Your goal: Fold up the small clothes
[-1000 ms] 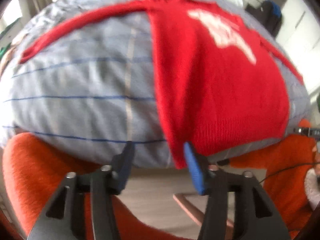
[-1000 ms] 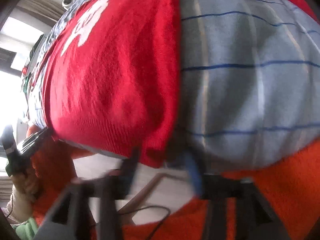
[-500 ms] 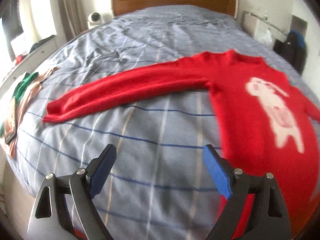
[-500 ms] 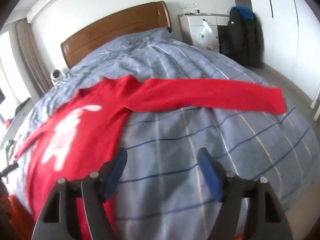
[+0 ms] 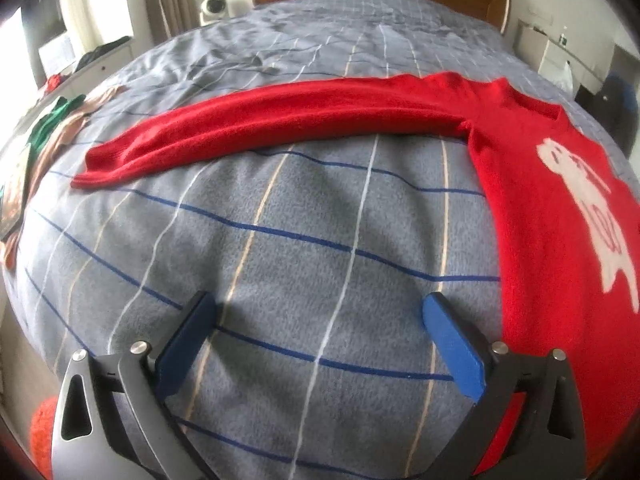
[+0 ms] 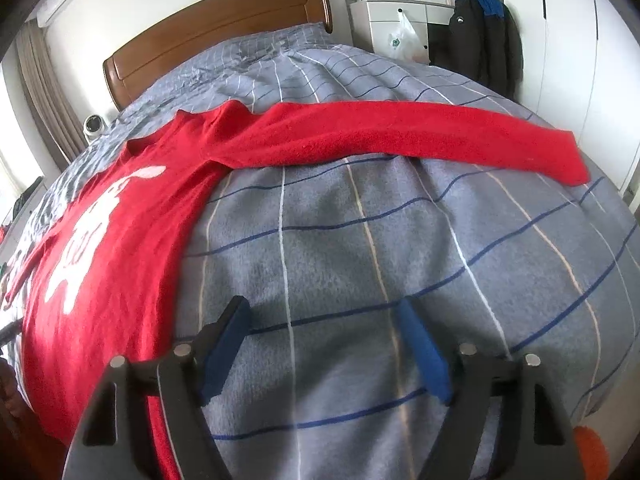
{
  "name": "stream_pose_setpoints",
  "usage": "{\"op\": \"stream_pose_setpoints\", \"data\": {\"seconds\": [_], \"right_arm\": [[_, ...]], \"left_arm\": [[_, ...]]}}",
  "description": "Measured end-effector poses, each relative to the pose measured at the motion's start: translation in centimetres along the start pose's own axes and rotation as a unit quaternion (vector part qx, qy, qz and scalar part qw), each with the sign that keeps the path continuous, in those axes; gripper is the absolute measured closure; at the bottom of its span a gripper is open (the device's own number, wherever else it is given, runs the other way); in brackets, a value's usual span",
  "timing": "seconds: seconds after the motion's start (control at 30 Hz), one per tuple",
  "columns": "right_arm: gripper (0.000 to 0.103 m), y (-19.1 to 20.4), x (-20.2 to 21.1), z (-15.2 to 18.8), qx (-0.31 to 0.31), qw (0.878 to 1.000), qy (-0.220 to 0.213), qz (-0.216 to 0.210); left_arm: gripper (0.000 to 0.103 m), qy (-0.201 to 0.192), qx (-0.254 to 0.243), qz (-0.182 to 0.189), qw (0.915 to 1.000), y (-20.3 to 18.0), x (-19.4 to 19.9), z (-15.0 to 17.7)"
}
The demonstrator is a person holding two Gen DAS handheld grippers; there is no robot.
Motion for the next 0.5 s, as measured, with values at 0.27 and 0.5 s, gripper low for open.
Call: {"op": "stream_pose_setpoints", "data": {"seconds": [0.27, 0.5], "right_arm": [[0.024, 0.20, -0.13, 0.20, 0.001, 1.000, 0.001, 0.004], [0.022, 0.36, -0.25, 0.22, 0.001, 1.000, 0.001, 0.004]], "left_arm": [[0.000, 0.000, -0.004, 0.008, 1.0000, -0.05, -0.06, -0.11], [0.000, -0.002, -0.003, 0.006, 1.0000, -0.08, -0.03, -0.11]]}}
Point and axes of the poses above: each gripper's, at about its wrist camera, not at the fingertips, and x roughly against the way its jaws point, y to its left, z to its underside, the point moved 10 cm from there along -x, roughly the way its jaws point, and after that the axes turned 7 degrees about x, right-handed, at the moved point
